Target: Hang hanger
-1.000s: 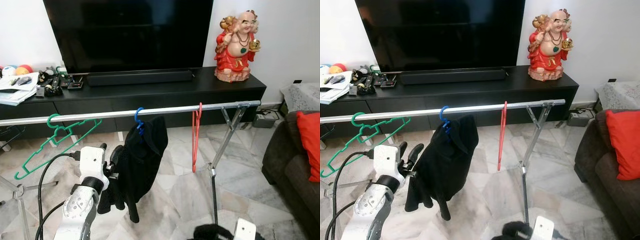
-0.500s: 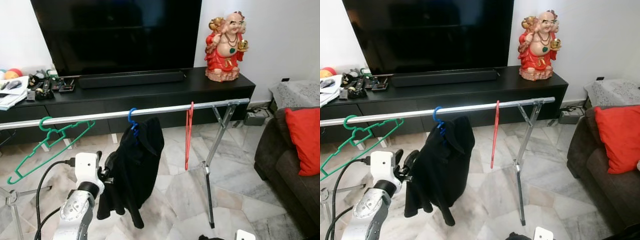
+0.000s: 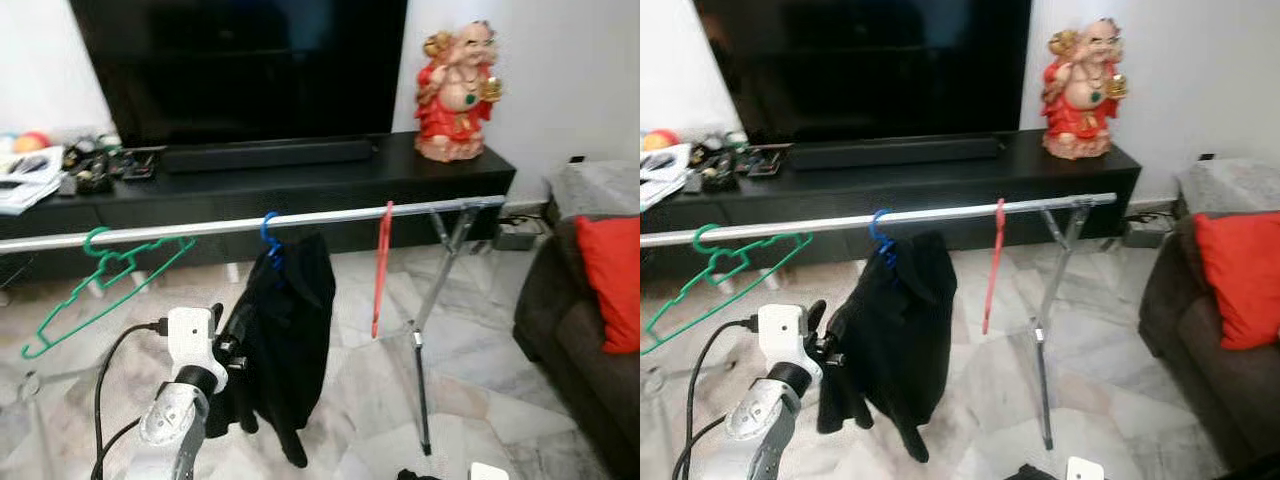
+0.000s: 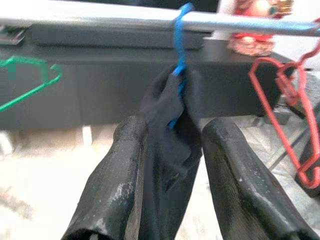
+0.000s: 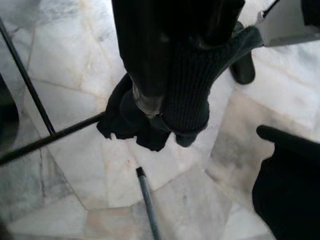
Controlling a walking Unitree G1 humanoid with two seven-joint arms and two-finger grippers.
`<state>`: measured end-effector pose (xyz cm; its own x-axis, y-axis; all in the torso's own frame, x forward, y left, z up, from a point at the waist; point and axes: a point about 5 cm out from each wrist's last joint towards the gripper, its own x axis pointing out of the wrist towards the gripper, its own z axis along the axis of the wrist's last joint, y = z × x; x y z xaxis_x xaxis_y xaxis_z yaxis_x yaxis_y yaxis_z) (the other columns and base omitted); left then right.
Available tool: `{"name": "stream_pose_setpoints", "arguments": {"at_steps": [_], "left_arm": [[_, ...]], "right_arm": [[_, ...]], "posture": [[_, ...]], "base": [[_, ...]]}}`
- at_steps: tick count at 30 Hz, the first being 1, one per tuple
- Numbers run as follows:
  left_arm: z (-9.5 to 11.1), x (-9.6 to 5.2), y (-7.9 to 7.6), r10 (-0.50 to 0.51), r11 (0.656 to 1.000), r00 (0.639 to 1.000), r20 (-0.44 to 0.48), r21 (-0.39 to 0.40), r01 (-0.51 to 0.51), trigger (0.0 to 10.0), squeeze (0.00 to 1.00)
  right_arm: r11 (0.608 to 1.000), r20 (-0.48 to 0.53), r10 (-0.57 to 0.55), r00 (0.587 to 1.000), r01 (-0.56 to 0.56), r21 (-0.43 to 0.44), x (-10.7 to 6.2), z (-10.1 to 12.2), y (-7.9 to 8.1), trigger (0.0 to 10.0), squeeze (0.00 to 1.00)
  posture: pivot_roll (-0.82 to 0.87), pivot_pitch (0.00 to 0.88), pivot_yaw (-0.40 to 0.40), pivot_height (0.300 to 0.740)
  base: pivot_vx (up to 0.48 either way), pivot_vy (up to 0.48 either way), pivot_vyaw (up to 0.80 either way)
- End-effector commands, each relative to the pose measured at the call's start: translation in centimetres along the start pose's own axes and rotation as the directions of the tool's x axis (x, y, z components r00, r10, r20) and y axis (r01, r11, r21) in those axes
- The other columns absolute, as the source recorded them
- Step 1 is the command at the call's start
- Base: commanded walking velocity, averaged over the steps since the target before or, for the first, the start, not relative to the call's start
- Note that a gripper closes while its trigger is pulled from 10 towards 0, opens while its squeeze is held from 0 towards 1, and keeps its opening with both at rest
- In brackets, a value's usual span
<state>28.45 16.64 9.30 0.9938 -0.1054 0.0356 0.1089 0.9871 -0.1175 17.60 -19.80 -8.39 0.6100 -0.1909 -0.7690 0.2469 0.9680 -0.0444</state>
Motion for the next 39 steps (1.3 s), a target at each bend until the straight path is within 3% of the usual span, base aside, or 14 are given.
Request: {"name": "stream_pose_setpoints", "arguments": {"at_steps": [1, 9, 12, 18, 39], "left_arm": [[0.0, -0.2, 0.2, 0.007, 1.0, 1.0, -0.005, -0.011, -0.007, 10.0, 0.0], [0.0, -0.2, 0.1, 0.005, 1.0, 1.0, -0.009, -0.008, -0.005, 10.0, 0.0], [0.2, 0.0, -0.2, -0.002, 1.0, 1.0, -0.012, -0.002, 0.002, 10.0, 0.0], [0.4, 0.0, 0.0, 0.003, 1.0, 1.0, -0.011, 0.004, -0.003, 10.0, 0.0], [0.6, 0.1, -0.1, 0.01, 1.0, 1.0, -0.017, -0.001, -0.01, 10.0, 0.0]], "right_arm": [[1.0, 0.021, 0.008, 1.0, -0.008, -0.017, 0.0, 0.2, 0.3, 10.0, 0.0], [1.0, 0.021, 0.008, 1.0, -0.007, -0.02, 0.0, 0.2, 0.2, 10.0, 0.0], [0.998, 0.041, 0.05, 0.998, -0.051, 0.026, 0.1, 0.7, 1.2, 10.0, 0.0], [0.998, 0.047, 0.049, 0.998, -0.051, 0.04, 0.1, 0.9, 1.4, 10.0, 0.0], [0.998, 0.055, 0.012, 0.998, -0.016, 0.064, 0.3, 1.4, 0.6, 10.0, 0.0]], "posture": [[0.07, 0.0, 0.057, 0.74], [0.07, 0.0, 0.056, 0.74], [0.08, 0.0, 0.06, 0.74], [0.09, 0.0, 0.059, 0.74], [0.09, 0.0, 0.042, 0.74]], "base": [[0.0, 0.0, 0.8], [0.0, 0.065, 0.8], [0.0, 0.296, 0.0], [0.0, 0.295, 0.0], [0.0, 0.324, 0.0]]}}
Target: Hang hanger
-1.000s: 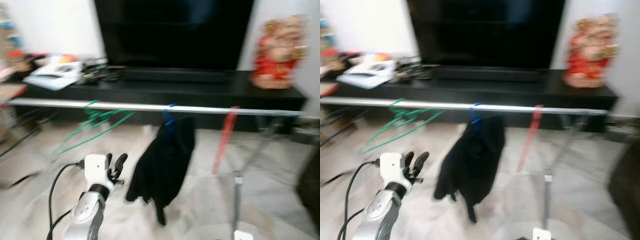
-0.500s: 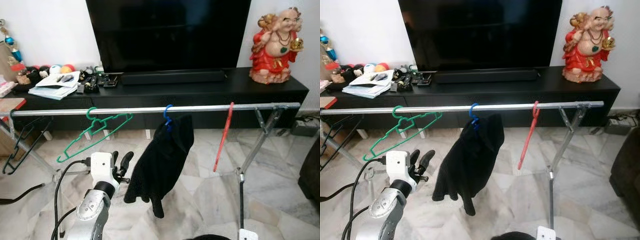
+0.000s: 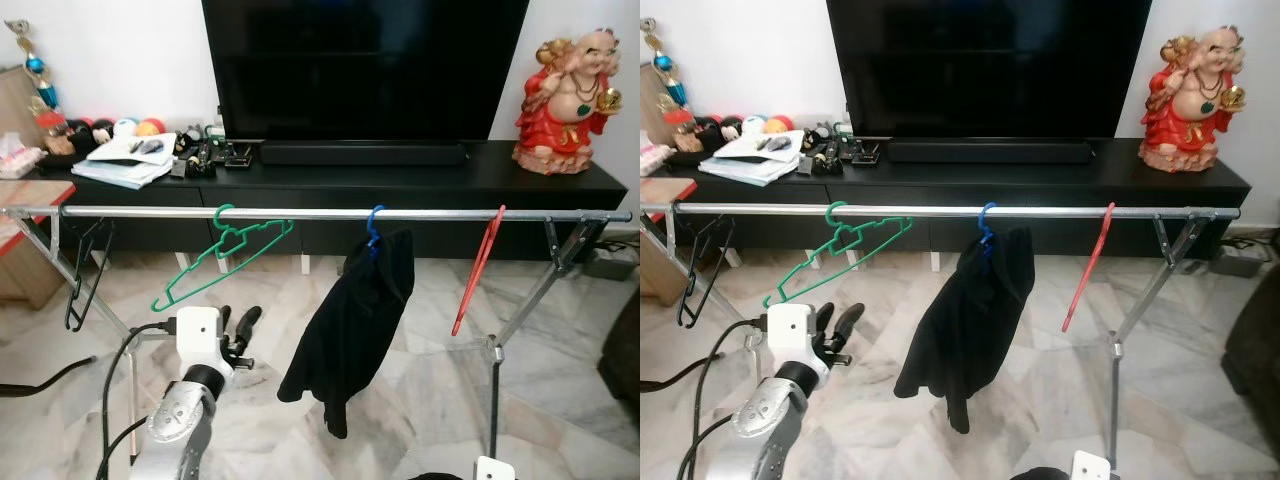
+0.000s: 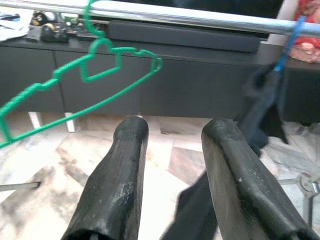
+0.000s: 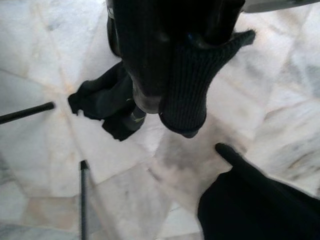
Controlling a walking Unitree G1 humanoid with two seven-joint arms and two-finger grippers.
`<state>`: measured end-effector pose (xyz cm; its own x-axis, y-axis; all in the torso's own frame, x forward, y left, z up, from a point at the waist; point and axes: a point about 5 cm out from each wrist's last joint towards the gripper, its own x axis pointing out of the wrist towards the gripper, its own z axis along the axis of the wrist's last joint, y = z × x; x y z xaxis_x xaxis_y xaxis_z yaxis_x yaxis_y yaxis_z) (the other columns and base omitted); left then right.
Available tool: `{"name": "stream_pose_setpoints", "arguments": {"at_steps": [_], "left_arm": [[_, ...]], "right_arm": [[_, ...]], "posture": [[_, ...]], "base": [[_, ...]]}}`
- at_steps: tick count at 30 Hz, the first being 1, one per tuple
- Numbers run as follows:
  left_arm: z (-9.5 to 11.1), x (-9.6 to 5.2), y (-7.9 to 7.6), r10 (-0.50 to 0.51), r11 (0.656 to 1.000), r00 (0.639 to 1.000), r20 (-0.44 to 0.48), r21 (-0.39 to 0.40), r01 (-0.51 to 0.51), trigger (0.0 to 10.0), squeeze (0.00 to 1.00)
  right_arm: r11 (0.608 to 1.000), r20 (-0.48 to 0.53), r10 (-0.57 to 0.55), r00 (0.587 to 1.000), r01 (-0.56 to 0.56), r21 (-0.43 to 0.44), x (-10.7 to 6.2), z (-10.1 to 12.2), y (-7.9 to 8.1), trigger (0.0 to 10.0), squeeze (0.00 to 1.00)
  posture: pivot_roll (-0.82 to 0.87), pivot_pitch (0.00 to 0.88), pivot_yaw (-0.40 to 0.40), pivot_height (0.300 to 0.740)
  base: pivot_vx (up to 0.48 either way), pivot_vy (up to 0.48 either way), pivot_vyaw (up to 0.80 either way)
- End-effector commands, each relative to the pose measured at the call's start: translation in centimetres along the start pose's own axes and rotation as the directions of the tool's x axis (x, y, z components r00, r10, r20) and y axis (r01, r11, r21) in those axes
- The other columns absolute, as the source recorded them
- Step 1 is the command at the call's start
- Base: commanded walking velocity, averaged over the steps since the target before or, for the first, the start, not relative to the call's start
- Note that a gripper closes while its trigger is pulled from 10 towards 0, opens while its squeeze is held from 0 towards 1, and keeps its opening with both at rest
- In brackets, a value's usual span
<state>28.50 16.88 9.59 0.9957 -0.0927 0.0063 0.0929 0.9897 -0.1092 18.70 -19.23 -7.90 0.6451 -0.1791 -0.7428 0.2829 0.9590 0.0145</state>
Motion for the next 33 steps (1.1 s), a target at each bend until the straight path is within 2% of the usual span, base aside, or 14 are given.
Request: {"name": "stream_pose_setpoints", "arguments": {"at_steps": [1, 31, 33], "left_arm": [[0.3, 0.05, -0.26, -0.005, 1.0, 1.0, 0.011, -0.011, 0.005, 10.0, 0.0], [0.28, -0.14, -0.18, -0.013, 1.0, 1.0, -0.011, -0.014, 0.013, 10.0, 0.0], [0.2, -0.16, -0.26, -0.02, 1.0, 1.0, -0.016, -0.012, 0.02, 10.0, 0.0]], "right_arm": [[1.0, 0.014, -0.006, 1.0, 0.006, -0.003, 0.09, 0.41, -0.25, 10.0, 0.0], [0.999, 0.026, -0.042, 0.999, 0.042, 0.014, 0.12, 0.66, -0.64, 10.0, 0.0], [0.996, 0.045, -0.081, 0.996, 0.08, 0.029, 0.14, 0.99, -1.07, 10.0, 0.0]], "posture": [[0.09, 0.0, 0.04, 0.74], [0.09, 0.0, 0.04, 0.74], [0.09, 0.0, 0.037, 0.74]], "base": [[0.0, 0.334, 0.0], [0.0, 0.336, 0.0], [0.0, 0.334, 0.0]]}}
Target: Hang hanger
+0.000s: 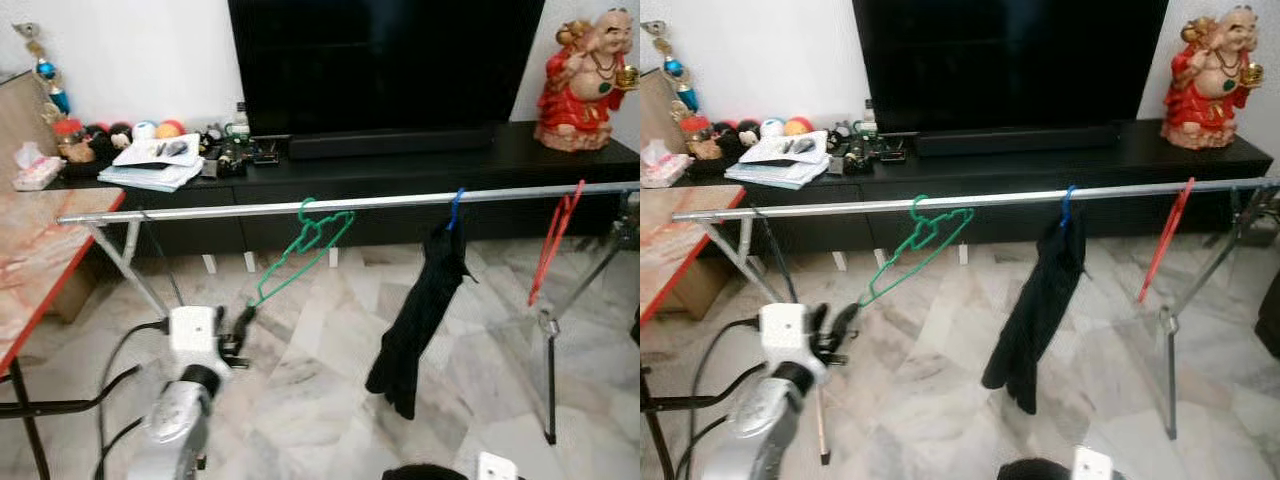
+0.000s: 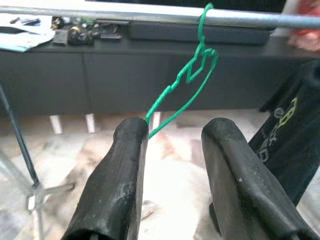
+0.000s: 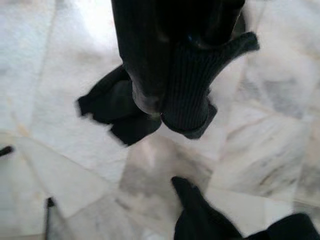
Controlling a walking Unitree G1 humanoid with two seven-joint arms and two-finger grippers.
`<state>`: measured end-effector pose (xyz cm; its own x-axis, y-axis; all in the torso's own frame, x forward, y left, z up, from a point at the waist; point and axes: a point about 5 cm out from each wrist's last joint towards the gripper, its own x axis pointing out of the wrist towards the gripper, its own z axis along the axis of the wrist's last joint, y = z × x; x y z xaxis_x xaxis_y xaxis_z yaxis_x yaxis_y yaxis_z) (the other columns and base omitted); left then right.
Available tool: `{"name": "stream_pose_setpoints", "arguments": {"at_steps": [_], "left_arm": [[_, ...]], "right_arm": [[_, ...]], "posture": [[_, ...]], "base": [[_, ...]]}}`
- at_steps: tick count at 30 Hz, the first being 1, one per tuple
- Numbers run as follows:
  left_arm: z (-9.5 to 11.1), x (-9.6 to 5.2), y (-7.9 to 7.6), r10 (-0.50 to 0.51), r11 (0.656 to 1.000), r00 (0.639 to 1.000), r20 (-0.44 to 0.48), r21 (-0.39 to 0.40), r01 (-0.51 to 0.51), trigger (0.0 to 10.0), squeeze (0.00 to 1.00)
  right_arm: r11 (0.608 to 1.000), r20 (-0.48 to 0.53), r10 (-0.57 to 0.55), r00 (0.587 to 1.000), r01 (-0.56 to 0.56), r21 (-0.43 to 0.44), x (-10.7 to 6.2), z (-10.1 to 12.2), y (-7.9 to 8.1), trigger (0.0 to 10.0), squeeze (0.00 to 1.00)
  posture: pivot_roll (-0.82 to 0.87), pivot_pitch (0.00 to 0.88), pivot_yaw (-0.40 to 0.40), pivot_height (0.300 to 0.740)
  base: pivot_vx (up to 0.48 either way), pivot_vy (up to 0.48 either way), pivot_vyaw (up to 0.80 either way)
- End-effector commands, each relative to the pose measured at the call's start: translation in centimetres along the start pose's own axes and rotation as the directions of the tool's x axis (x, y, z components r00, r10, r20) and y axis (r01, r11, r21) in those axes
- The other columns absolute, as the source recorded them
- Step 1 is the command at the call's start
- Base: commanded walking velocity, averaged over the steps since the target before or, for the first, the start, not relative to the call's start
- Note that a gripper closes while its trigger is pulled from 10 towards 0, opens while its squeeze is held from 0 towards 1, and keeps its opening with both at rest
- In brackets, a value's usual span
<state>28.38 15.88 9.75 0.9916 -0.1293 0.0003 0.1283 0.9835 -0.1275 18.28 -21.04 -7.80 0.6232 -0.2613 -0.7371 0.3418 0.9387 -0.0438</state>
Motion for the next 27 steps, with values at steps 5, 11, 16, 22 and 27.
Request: {"name": "stream_pose_setpoints", "arguments": {"at_steps": [5, 11, 16, 22, 27], "left_arm": [[0.1, -0.3, 0.4, -0.015, 1.0, 1.0, 0.005, 0.011, 0.015, 10.0, 0.0], [0.1, -0.4, -0.2, -0.059, 0.998, 0.998, -0.005, 0.001, 0.059, 10.0, 0.0], [-0.1, -0.5, -0.4, -0.073, 0.997, 0.997, -0.019, 0.001, 0.073, 10.0, 0.0], [-0.2, -0.4, -0.6, -0.091, 0.996, 0.995, -0.028, 0.004, 0.092, 10.0, 0.0], [-0.3, -0.4, -0.8, -0.104, 0.995, 0.994, -0.034, 0.004, 0.104, 10.0, 0.0]], "right_arm": [[0.994, 0.077, -0.086, 0.993, 0.081, 0.068, 0.4, 2.0, -0.6, 10.0, 0.0], [0.995, 0.083, -0.08, 0.993, 0.075, 0.063, 0.4, 2.3, -0.6, 10.0, 0.0], [0.995, 0.068, -0.078, 0.995, 0.073, 0.068, 0.4, 2.0, -0.4, 10.0, 0.0], [0.993, 0.057, -0.089, 0.994, 0.084, 0.081, 0.4, 1.9, -0.6, 10.0, 0.0], [0.993, 0.057, -0.092, 0.994, 0.087, 0.077, 0.4, 1.9, -0.8, 10.0, 0.0]], "posture": [[0.09, 0.0, 0.031, 0.74], [0.1, 0.0, 0.029, 0.74], [0.1, 0.0, 0.031, 0.74], [0.1, 0.0, 0.034, 0.74], [0.1, 0.0, 0.033, 0.74]], "base": [[0.0, 0.0, 0.0], [0.0, 0.0, 0.0], [0.0, 0.0, 0.0], [0.0, 0.0, -0.51], [0.0, 0.0, -0.79]]}}
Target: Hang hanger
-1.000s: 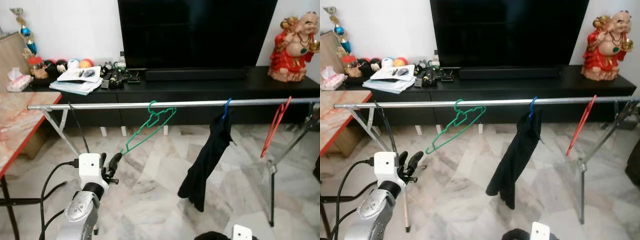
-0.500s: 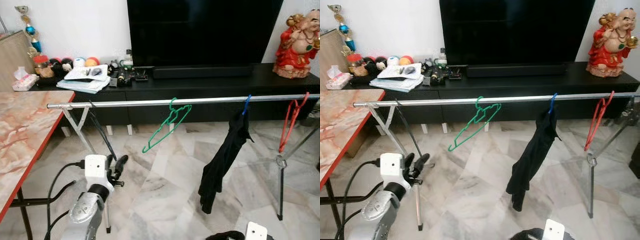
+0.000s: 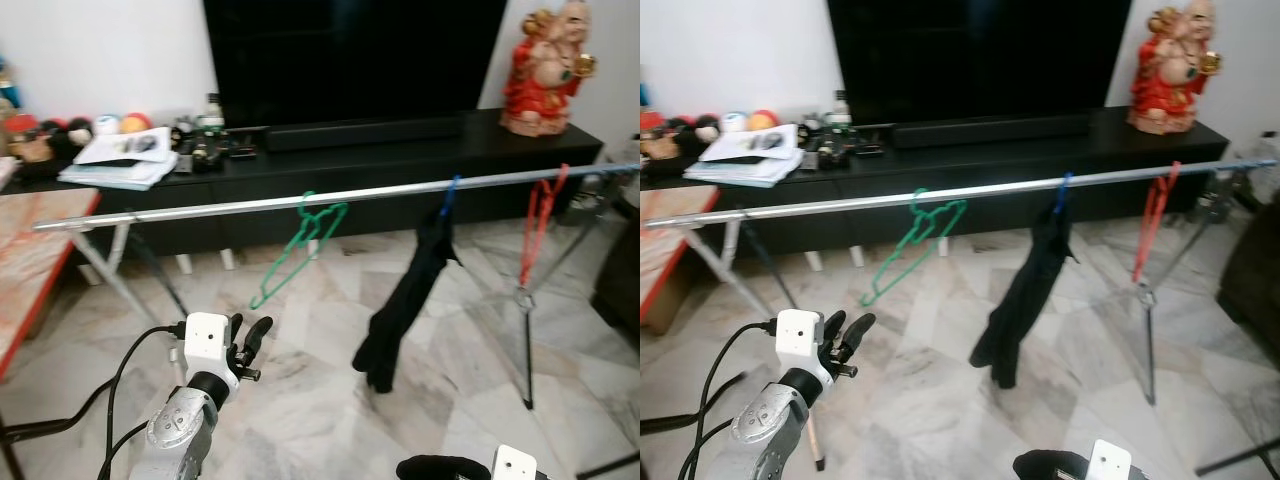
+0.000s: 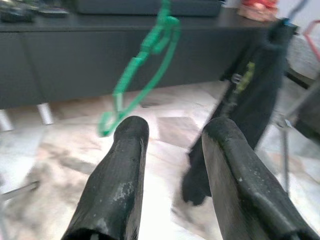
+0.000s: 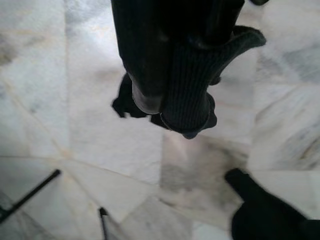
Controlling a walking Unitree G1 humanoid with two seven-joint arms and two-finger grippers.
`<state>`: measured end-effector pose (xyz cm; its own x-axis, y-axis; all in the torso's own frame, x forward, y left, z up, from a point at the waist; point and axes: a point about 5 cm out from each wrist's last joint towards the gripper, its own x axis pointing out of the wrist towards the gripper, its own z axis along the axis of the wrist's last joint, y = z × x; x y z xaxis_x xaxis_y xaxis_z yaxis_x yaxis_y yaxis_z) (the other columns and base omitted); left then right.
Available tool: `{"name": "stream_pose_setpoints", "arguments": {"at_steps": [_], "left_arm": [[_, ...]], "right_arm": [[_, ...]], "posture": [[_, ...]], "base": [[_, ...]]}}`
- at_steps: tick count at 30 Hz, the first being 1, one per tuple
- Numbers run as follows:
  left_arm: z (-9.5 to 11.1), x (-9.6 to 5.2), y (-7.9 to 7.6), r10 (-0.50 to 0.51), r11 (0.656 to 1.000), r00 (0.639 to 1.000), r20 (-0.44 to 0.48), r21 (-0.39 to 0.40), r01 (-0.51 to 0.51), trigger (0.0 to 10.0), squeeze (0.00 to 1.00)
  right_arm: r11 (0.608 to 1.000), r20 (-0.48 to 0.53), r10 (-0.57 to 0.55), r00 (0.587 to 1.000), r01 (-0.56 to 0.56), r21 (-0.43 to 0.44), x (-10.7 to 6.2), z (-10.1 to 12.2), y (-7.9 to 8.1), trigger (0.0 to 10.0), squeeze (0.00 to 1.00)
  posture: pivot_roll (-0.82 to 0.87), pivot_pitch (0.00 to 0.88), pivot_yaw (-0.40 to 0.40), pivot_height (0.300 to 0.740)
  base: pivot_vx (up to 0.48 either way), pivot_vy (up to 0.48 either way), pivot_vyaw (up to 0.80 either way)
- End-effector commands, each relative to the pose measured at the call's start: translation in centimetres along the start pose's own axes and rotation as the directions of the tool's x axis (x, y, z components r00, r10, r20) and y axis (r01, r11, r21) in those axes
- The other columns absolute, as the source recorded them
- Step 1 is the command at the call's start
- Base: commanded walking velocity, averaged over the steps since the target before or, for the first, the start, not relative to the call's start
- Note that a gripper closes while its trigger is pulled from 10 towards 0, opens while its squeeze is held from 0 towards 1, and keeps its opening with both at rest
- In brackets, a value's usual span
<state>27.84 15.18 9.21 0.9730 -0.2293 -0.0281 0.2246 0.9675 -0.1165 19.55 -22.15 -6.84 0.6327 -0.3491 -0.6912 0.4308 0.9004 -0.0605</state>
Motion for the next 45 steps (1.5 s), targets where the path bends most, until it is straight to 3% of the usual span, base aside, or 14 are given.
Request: {"name": "stream_pose_setpoints", "arguments": {"at_steps": [1, 12, 17, 25, 30, 45], "left_arm": [[0.25, 0.0, -0.19, -0.011, 1.0, 1.0, 0.005, -0.005, 0.011, 10.0, 0.0], [0.37, -0.21, 0.06, -0.013, 1.0, 1.0, 0.011, 0.023, 0.013, 10.0, 0.0], [0.43, -0.2, -0.01, -0.035, 0.973, 0.999, 0.021, 0.229, 0.029, 10.0, 0.0], [0.41, -0.26, -0.3, -0.025, 0.976, 0.999, 0.035, 0.216, 0.017, 10.0, 0.0], [0.74, -0.06, 0.33, 0.018, 0.983, 0.998, 0.056, 0.179, -0.028, 10.0, 0.0], [0.58, -0.02, 0.32, 0.026, 0.986, 0.998, 0.051, 0.161, -0.034, 10.0, 0.0]], "right_arm": [[1.0, 0.001, -0.008, 1.0, 0.008, 0.013, 0.05, 0.12, -0.13, 10.0, 0.0], [1.0, 0.003, 0.011, 1.0, -0.011, -0.004, 0.01, 0.15, 0.43, 10.0, 0.0], [1.0, 0.013, 0.019, 1.0, -0.018, -0.023, -0.02, 0.18, 0.55, 10.0, 0.0], [0.999, 0.011, 0.024, 1.0, -0.024, -0.03, -0.07, 0.07, 0.67, 10.0, 0.0], [0.999, 0.009, 0.026, 1.0, -0.026, -0.03, -0.06, 0.09, 0.69, 10.0, 0.0], [0.999, 0.01, 0.036, 0.999, -0.036, -0.032, -0.02, 0.2, 0.79, 10.0, 0.0]], "posture": [[0.1, 0.0, 0.033, 0.74], [0.1, 0.0, 0.031, 0.74], [0.1, 0.0, 0.031, 0.74], [0.1, 0.0, 0.03, 0.74], [0.1, 0.0, 0.029, 0.74], [0.1, 0.0, 0.029, 0.74]], "base": [[0.0, 0.0, -0.79], [0.0, 0.0, -0.79], [0.0, 0.0, 0.0], [0.0, 0.0, 0.0], [0.0, 0.0, 0.0], [0.278, 0.0, 0.0]]}}
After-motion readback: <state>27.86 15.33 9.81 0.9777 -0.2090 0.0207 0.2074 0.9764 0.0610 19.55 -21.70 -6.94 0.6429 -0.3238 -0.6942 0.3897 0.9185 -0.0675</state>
